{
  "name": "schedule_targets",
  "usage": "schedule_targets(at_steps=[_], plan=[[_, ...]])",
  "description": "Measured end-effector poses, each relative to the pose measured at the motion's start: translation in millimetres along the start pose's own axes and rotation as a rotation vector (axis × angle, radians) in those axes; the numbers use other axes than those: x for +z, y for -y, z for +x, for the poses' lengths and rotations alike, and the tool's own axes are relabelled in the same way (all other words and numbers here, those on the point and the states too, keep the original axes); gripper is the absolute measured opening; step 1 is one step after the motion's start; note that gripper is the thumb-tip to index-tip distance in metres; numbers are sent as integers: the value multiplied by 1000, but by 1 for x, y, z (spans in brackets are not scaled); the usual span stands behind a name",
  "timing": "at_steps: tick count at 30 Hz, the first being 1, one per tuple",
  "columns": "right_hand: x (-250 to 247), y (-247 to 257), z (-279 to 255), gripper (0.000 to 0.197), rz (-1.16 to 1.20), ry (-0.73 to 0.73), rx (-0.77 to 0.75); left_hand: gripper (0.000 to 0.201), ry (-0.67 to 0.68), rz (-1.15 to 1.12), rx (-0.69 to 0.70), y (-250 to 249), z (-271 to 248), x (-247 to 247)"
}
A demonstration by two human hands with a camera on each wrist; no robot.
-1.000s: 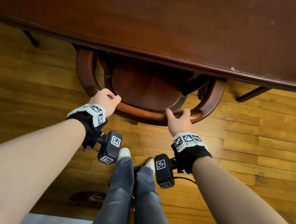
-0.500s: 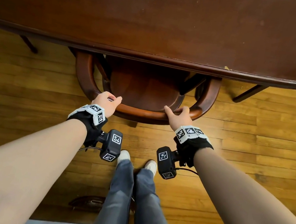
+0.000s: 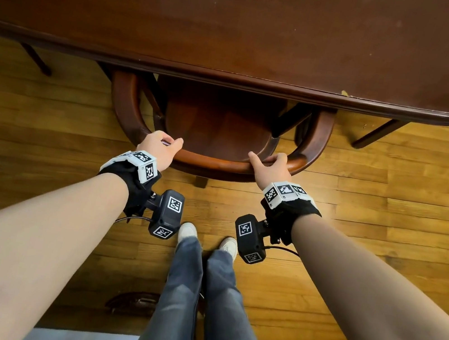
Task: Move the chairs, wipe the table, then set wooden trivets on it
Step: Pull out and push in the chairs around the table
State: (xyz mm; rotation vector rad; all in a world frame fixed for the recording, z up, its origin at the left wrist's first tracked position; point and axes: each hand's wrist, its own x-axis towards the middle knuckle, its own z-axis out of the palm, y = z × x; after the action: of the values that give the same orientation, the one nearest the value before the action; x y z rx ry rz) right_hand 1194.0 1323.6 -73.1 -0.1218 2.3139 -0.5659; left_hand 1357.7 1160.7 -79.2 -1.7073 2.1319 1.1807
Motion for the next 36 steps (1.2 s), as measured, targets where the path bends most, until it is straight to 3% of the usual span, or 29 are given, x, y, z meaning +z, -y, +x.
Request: schedule_targets(at_steps=[9, 15, 21, 29, 36], plan=[[-4, -10, 4, 52, 17, 109, -66, 53, 73, -4, 1, 3, -10, 1], [-35, -17, -11, 34, 115, 153, -102, 61, 137, -62, -17, -24, -38, 1], [-73, -23, -26, 29, 173, 126, -62, 47, 155, -62, 141, -63, -64, -6], [-104, -17, -44, 37, 246, 163, -47, 38, 175, 7, 273, -108, -83, -4], [-164, -60, -38, 31, 370, 92, -15, 39, 359, 233, 482, -190, -106, 42]])
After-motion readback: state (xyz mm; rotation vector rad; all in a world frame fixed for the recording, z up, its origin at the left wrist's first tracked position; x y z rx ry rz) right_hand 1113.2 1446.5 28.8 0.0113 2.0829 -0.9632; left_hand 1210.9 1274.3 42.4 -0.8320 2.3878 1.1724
